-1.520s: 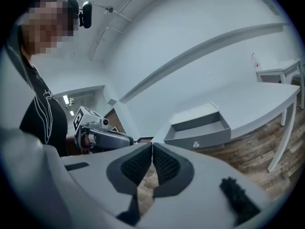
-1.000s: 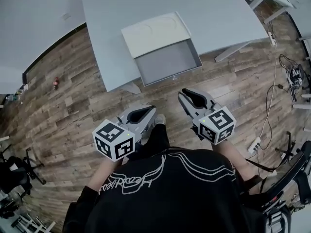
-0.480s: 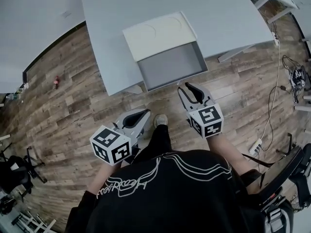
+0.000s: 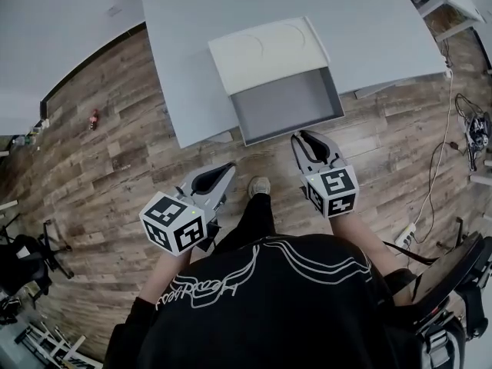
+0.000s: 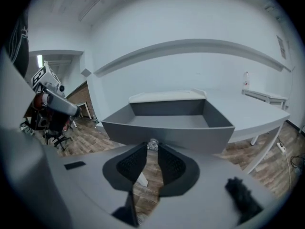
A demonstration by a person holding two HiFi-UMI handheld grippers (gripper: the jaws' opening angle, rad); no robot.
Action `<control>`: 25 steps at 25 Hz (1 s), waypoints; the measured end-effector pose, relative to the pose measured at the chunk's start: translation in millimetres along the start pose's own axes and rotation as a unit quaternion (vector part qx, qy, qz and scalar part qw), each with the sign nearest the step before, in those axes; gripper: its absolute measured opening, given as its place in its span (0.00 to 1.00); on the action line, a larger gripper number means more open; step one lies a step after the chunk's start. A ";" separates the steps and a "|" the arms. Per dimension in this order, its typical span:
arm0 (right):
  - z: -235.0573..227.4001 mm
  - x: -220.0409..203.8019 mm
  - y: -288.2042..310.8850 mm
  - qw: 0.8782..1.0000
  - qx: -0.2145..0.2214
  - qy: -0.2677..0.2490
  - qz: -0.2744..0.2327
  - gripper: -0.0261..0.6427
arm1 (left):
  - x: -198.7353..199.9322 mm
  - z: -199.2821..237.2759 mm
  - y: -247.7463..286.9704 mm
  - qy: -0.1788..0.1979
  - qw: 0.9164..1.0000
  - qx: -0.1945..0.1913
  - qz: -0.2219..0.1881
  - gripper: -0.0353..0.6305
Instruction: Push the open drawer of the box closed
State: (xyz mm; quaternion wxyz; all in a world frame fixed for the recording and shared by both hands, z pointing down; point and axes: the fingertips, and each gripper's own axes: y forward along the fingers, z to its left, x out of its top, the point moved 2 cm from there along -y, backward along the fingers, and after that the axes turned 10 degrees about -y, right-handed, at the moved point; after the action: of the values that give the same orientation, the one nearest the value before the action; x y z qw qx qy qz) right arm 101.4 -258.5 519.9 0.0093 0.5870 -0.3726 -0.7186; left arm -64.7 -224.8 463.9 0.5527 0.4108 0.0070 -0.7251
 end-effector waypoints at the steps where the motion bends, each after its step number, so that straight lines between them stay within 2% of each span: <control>1: 0.2 0.2 0.7 1.000 0.003 -0.001 0.000 0.16 | 3.9 4.0 -1.7 0.000 1.000 0.003 -0.002 0.06; 6: 2.3 3.1 3.3 1.000 0.010 -0.001 0.004 0.15 | 18.1 14.9 -2.4 0.004 1.000 0.009 -0.007 0.06; 25: -12.5 28.0 27.3 1.000 0.015 0.011 0.016 0.15 | 47.8 27.4 16.5 -0.007 1.000 -0.008 -0.004 0.06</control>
State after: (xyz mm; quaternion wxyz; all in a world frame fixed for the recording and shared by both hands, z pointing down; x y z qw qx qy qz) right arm 91.8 -297.3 511.0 0.0161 0.5885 -0.3929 -0.7064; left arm -69.9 -282.0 460.5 0.5532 0.4011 0.0106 -0.7301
